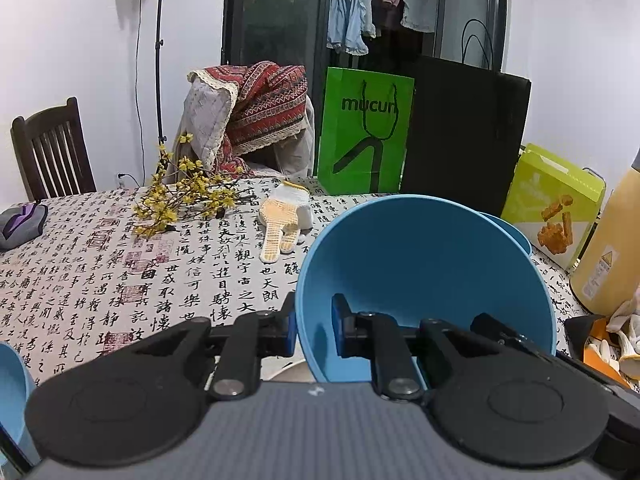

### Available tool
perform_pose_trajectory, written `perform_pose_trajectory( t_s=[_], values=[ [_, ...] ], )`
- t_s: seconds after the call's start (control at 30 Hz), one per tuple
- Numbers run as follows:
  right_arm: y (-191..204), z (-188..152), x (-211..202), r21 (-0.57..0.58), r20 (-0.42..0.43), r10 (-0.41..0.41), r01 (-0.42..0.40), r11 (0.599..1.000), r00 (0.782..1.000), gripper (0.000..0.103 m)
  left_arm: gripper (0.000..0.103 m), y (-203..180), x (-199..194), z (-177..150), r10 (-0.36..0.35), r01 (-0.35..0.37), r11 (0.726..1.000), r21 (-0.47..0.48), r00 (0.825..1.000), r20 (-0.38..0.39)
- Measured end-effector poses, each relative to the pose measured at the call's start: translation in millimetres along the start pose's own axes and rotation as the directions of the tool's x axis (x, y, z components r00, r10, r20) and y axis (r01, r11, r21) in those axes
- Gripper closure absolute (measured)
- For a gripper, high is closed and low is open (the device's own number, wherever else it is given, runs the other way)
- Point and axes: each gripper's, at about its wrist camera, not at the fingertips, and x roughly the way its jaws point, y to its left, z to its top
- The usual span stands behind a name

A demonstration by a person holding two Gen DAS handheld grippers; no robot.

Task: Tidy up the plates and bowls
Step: 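Carry the held blue bowl across the table toward the cream plates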

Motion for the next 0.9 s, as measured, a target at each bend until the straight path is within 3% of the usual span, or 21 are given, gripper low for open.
perform_pose_trajectory(
  t_s=[0.9],
  values=[
    [25.2,-22.5,-15.6,-0.035,-0.005,0.041,-0.041,0.999,0.999,0.091,0.086,32.4,-31.7,-19.4,0.016,-0.016,1.000,-0.012,1.000,0.014]
  ],
)
